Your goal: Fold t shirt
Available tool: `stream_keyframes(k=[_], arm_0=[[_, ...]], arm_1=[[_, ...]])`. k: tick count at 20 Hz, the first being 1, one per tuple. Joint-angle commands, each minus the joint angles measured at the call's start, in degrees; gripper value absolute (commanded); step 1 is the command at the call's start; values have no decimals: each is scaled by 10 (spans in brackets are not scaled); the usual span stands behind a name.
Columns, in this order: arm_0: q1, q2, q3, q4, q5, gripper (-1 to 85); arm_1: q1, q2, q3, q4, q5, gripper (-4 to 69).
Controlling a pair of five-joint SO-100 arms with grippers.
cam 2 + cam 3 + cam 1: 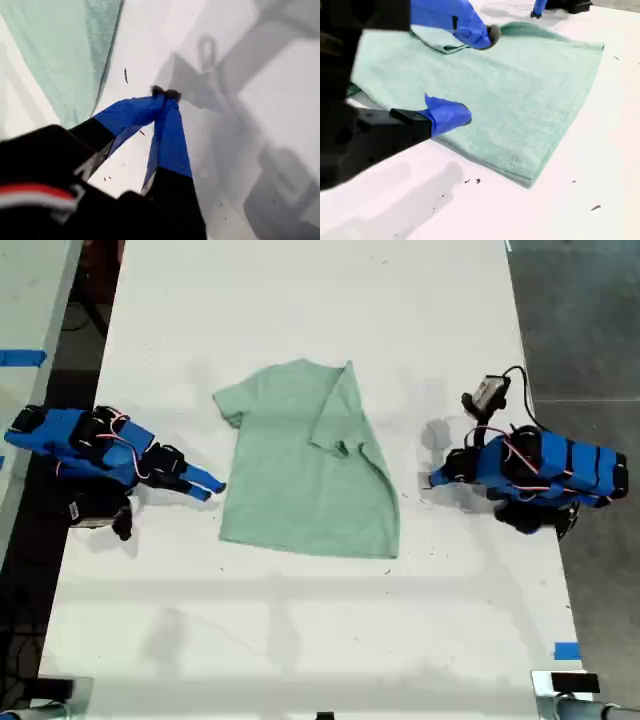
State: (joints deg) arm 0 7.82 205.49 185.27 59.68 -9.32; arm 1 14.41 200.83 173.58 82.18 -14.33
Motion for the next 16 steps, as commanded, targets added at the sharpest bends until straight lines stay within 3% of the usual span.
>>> stream_keyframes(k=[1,4,8,11,13,16], arm_0=[[-230,11,1,-141,245,0],[-229,11,-2,-130,241,0],[-237,11,-35,-124,155,0],[-260,-180,-243,-44,134,-1],[-324,-410,-457,42,209,0],[-468,-657,-715,137,381,99]], arm_1=[[-12,3,25,-21,13,-24],[-12,3,25,-21,13,-24],[-10,3,25,-21,12,-24],[-8,3,25,-21,12,-24],[-9,3,25,-21,11,-24],[-11,3,25,-21,11,-24]])
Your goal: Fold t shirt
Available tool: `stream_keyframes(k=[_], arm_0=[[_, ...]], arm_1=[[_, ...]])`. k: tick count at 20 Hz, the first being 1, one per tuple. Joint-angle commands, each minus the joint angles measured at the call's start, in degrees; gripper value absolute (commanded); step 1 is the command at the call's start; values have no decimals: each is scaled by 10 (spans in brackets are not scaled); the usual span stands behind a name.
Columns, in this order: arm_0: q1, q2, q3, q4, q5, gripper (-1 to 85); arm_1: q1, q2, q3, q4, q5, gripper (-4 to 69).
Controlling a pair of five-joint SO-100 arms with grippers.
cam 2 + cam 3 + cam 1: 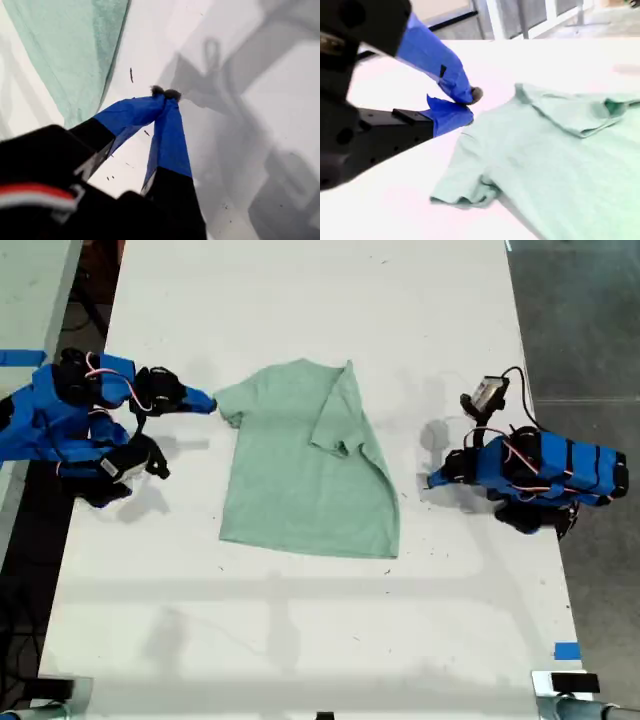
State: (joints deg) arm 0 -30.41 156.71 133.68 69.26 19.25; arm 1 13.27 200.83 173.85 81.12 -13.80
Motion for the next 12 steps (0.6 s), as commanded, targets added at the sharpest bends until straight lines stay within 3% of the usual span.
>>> stream_keyframes(k=[1,4,7,12], arm_0=[[-129,-239,-248,47,145,129],[-219,-405,-281,6,226,144],[-280,-530,-286,-25,254,140],[-288,-628,-271,-66,267,122]], arm_1=[[0,3,23,-11,6,-24],[0,3,23,-11,4,-24],[0,3,23,-11,3,-25],[0,3,23,-11,0,-25]])
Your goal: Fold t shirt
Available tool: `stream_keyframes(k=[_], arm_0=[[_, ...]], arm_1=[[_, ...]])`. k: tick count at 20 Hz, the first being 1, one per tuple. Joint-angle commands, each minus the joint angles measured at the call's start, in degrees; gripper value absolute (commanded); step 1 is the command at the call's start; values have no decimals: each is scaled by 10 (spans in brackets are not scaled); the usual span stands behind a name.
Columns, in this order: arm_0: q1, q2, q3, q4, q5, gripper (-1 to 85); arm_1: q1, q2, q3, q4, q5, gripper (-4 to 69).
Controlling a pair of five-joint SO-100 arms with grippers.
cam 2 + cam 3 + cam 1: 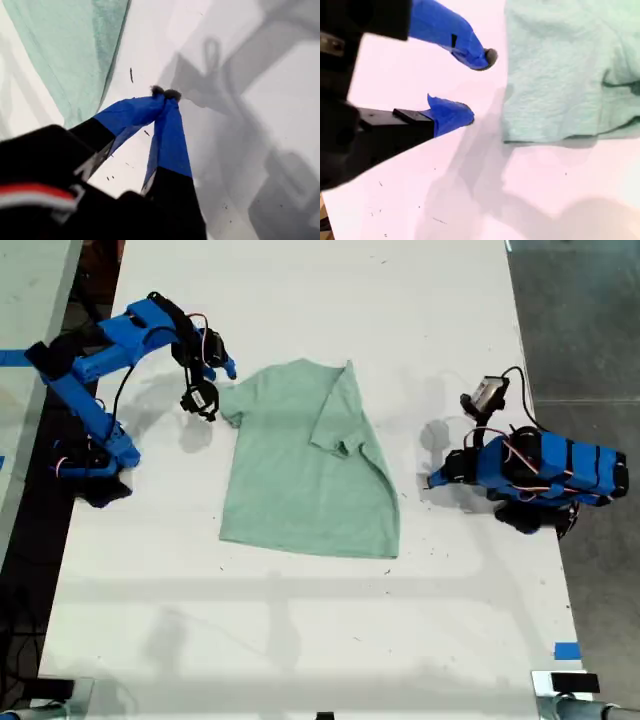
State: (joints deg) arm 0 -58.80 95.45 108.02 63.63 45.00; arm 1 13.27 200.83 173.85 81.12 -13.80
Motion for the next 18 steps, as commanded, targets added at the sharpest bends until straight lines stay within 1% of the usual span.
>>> stream_keyframes(k=[1,4,7,10,11,13,16,18], arm_0=[[1,-31,-12,-15,6,118],[14,-45,2,-26,-9,112],[7,-64,8,-18,-12,81],[19,-46,9,-4,-8,81],[23,-47,4,6,-6,94],[25,-38,3,22,-1,164],[31,14,2,40,9,176],[32,46,0,58,5,159]], arm_1=[[-1,3,23,-11,1,-25],[-1,3,23,-11,1,-25],[-2,3,23,-11,1,-25],[-2,3,23,-11,1,-25],[-2,3,23,-11,1,-25],[-2,3,23,-11,1,-25],[-2,3,23,-11,1,-25],[-2,3,23,-11,1,-25]])
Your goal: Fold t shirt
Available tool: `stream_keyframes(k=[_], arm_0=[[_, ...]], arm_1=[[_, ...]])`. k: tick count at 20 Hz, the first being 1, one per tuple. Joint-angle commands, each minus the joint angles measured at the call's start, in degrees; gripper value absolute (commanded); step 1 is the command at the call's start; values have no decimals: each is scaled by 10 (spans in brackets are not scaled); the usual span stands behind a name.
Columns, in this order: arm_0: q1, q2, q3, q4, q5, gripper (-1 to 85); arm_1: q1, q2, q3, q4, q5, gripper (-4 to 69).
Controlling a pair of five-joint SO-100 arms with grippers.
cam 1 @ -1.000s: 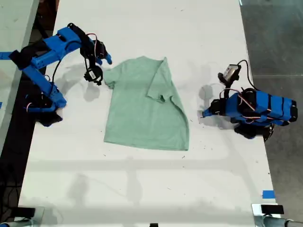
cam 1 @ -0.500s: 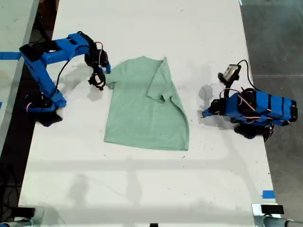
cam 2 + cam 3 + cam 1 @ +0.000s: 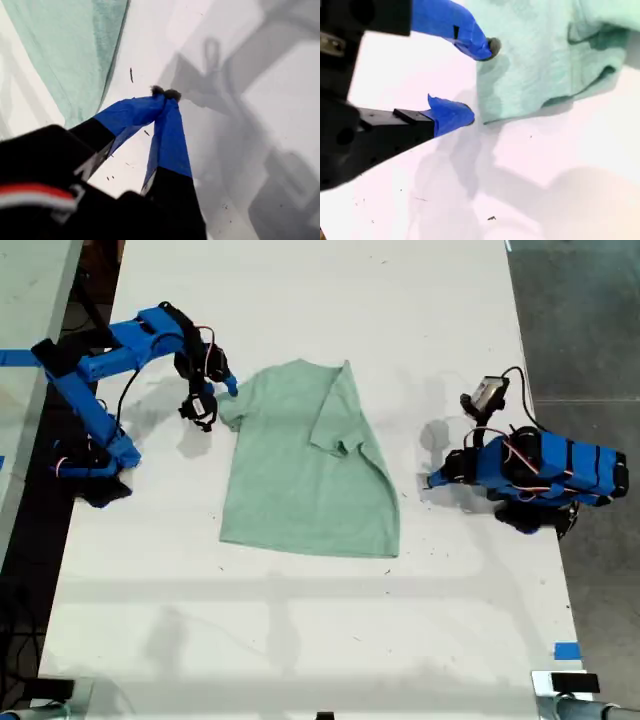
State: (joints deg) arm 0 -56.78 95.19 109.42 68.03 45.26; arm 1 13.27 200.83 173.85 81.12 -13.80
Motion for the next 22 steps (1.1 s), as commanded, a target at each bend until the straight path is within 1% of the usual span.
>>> stream_keyframes(k=[1,3,6,8,9,10,11,13,14,16,19,20,22], arm_0=[[14,50,-14,20,2,156],[19,33,2,15,-4,156],[11,-27,25,-27,-5,159],[8,-84,13,-38,-8,148],[6,-111,4,-39,-8,63],[3,-130,-5,-36,-10,1],[2,-135,-13,-32,-10,1],[7,-105,-30,-6,-18,0],[16,-77,-48,18,-25,0],[33,-43,-128,91,-40,0],[67,-54,-302,203,-65,0],[88,-55,-348,217,-79,0],[141,-62,-402,221,-123,0]], arm_1=[[-2,3,23,-11,2,-25],[-2,3,23,-11,2,-25],[-3,3,23,-11,2,-25],[-3,3,23,-11,2,-25],[-3,3,23,-11,2,-25],[-3,3,23,-11,2,-25],[-3,3,23,-11,2,-25],[-3,3,23,-11,2,-25],[-3,3,23,-11,2,-25],[-3,3,23,-11,2,-25],[-3,3,23,-11,2,-25],[-3,3,23,-11,2,-25],[-3,3,23,-11,2,-25]])
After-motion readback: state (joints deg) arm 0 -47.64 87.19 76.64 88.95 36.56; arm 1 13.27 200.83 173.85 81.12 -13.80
